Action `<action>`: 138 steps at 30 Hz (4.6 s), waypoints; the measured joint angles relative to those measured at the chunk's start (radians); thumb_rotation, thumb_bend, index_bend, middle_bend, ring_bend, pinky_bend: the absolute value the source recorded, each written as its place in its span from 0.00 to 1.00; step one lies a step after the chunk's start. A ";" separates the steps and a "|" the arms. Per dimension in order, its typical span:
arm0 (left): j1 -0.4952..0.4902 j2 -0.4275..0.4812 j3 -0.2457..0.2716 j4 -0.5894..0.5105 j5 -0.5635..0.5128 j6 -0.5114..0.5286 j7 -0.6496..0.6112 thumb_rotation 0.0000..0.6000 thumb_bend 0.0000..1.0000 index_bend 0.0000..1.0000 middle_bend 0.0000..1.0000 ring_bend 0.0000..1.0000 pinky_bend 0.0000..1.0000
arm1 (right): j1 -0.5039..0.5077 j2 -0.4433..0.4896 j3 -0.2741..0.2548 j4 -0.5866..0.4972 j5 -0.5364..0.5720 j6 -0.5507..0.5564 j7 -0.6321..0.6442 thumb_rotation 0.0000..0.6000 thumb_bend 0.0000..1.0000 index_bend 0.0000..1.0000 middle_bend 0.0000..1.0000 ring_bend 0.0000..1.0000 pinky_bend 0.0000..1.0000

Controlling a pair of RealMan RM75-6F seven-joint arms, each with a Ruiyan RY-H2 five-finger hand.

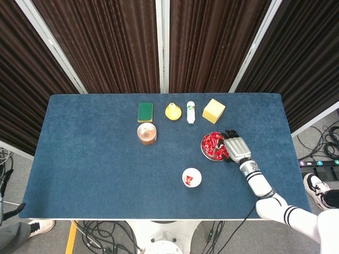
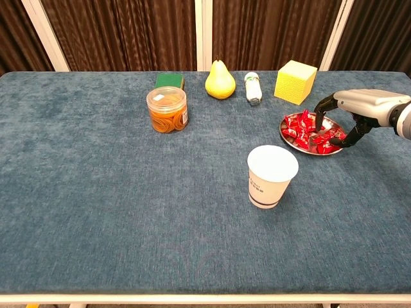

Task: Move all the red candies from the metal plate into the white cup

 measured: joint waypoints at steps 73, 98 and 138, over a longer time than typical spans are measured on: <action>0.017 -0.002 -0.004 0.012 0.008 0.024 -0.014 1.00 0.07 0.18 0.11 0.08 0.15 | -0.046 0.181 -0.023 -0.386 -0.250 0.241 0.101 1.00 0.23 0.40 0.16 0.00 0.00; 0.020 0.002 -0.003 0.004 0.000 0.020 -0.007 1.00 0.07 0.18 0.11 0.08 0.15 | 0.040 -0.060 0.021 0.044 -0.010 0.011 -0.040 1.00 0.24 0.41 0.13 0.00 0.00; 0.029 0.002 -0.004 0.017 0.006 0.032 -0.022 1.00 0.07 0.18 0.11 0.08 0.15 | 0.017 -0.005 0.034 -0.070 -0.089 0.103 0.018 1.00 0.40 0.56 0.19 0.00 0.00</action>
